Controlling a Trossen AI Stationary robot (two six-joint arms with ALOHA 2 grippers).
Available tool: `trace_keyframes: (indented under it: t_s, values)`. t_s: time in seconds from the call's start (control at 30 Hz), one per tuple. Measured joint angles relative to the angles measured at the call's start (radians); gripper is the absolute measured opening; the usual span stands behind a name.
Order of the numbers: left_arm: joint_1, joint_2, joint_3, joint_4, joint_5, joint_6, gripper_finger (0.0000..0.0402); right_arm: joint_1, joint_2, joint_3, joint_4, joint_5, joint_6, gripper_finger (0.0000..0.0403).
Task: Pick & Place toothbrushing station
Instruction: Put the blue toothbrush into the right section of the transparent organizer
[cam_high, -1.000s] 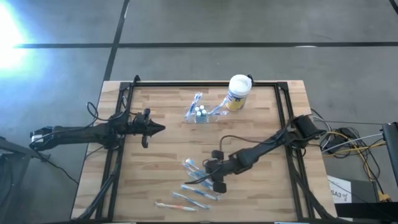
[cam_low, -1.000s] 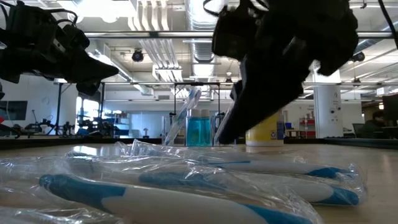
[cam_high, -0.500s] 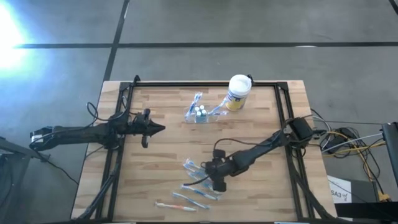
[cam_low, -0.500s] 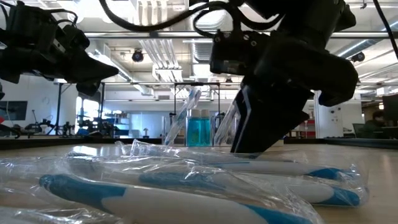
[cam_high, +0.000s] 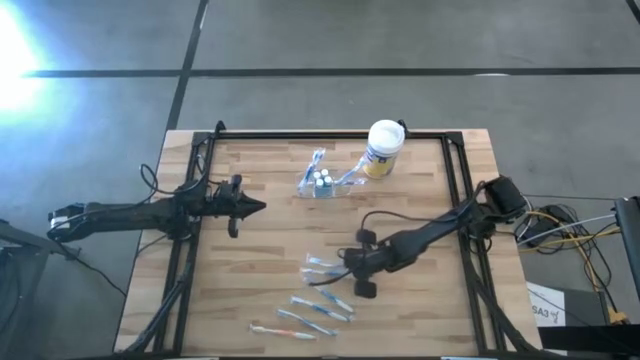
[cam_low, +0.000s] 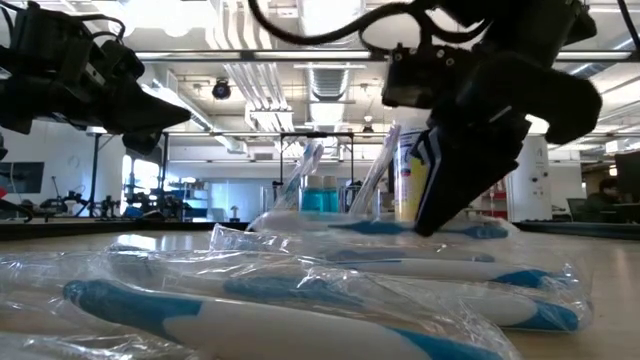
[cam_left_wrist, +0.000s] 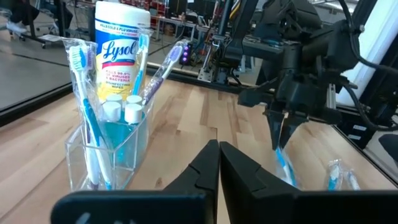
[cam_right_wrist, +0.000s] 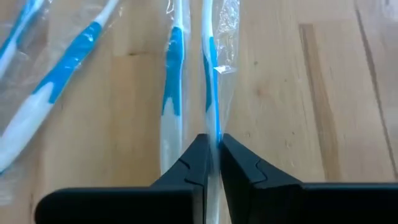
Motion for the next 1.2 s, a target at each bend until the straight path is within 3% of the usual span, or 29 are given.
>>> trace_keyframes:
  t_s: [0.23,0.33,0.57,0.8,1.0,1.2]
  values:
    - [0.000,0.000,0.000,0.004,0.000,0.001,0.0009,0.000,-0.100,-0.046,0.060,0.082,-0.056,0.0020]
    - [0.000,0.000,0.000,0.004,0.000,0.000,0.0011,-0.002,-0.185,-0.111,0.196,0.026,-0.156,0.0020]
    - [0.000,0.000,0.000,0.003,0.000,-0.004,0.0020,-0.032,-0.471,-0.371,0.629,-0.026,-0.316,0.0019]
    - [0.000,0.000,0.002,0.004,0.000,-0.004,0.0015,-0.130,-0.716,-0.656,0.893,-0.032,-0.340,0.0018]
    - [0.000,0.000,0.002,0.004,-0.006,-0.002,0.0009,-0.134,-0.773,-0.846,1.313,-0.037,-0.396,0.0018]
    - [0.000,0.000,0.002,0.004,-0.007,-0.001,0.0013,-0.139,-0.800,-0.944,1.485,-0.006,-0.431,0.0018]
